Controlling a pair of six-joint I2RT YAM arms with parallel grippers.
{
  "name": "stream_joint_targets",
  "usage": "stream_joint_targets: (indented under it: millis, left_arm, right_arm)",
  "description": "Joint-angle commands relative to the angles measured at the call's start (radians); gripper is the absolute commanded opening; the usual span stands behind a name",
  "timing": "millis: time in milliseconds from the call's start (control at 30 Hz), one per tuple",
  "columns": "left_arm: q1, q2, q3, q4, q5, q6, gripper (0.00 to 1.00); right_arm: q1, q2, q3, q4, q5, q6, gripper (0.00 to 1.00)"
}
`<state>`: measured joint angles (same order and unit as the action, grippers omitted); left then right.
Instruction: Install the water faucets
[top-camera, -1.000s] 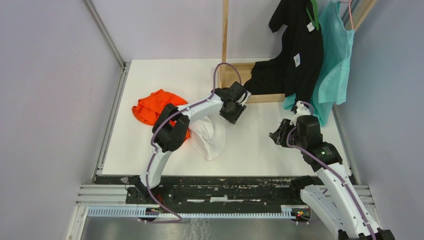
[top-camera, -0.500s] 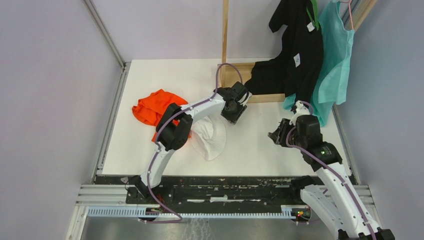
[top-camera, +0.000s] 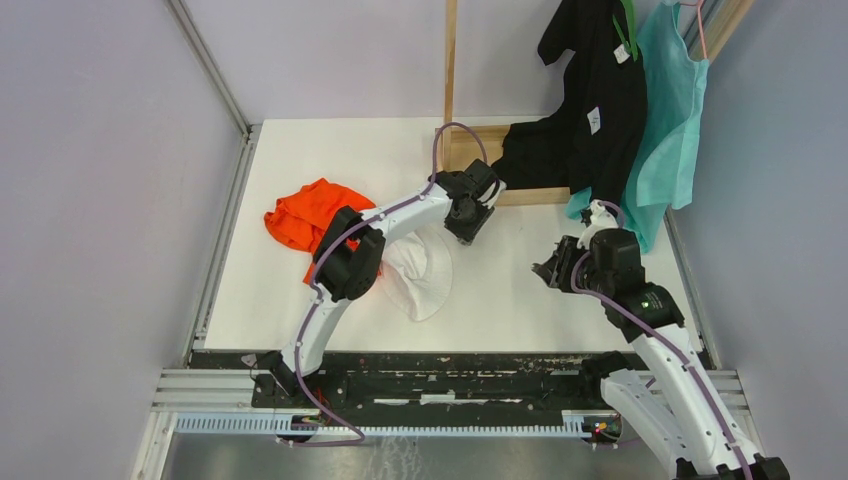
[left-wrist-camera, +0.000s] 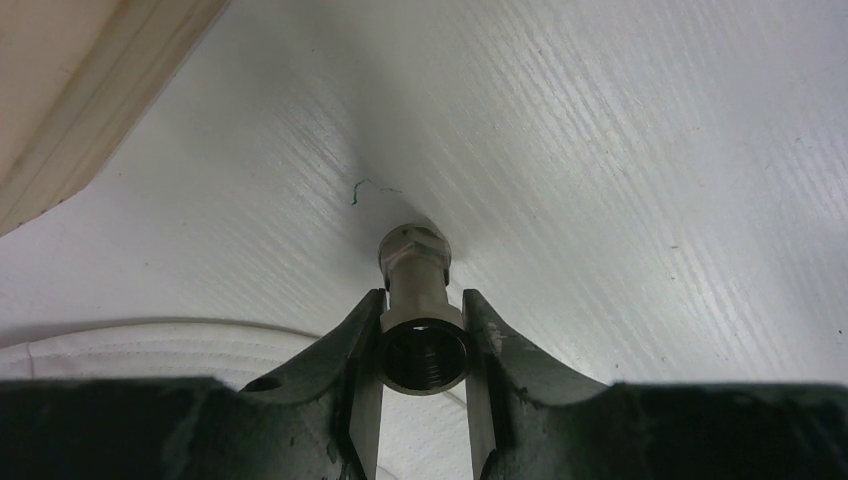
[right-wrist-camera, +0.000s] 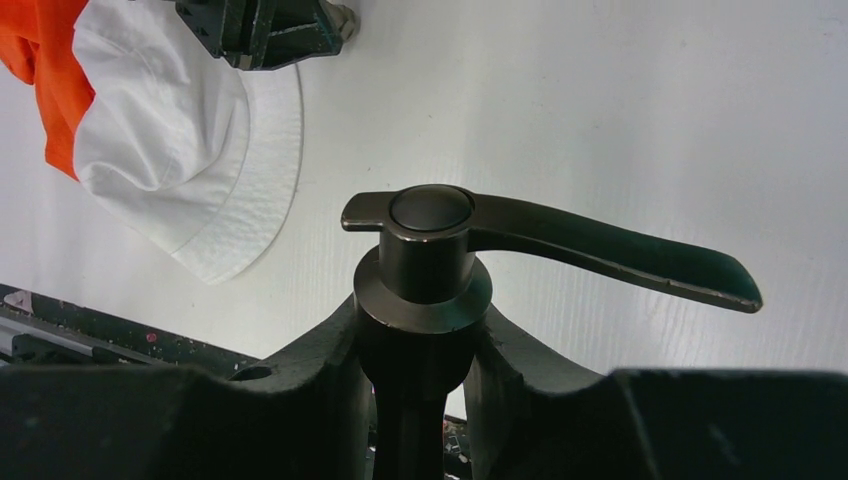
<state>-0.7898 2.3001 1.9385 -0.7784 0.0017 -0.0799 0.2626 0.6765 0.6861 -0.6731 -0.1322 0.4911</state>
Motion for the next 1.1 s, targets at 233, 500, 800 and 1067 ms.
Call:
stream_joint_targets:
  millis: [233,500,800,1067]
  left_arm:
    - [0.110,-0.345,-0.202,0.183,0.462,-0.199,0.03]
    - [0.260,-0.722,-0.626,0.744,0.920,-0.667,0.03]
    - [0.334,-0.918,-0.748,0.762,1.116,-0.755,0.03]
    - [0.341,-0.964,-0.847,0.892,1.253,-0.879,0.03]
  right_arm:
    - [-0.003,-0.174,-0.044,0.358,-0.229,-0.059,0.01]
    - [0.007,-0.253,-0.154,0.885,-0.440,0.074,0.00]
    - [0.148,-0.118,0.084,0.705,-0.510,-0.113,0.00]
    - [0.285,-0.016,0.161,0.546,-0.451,-0.385,0.01]
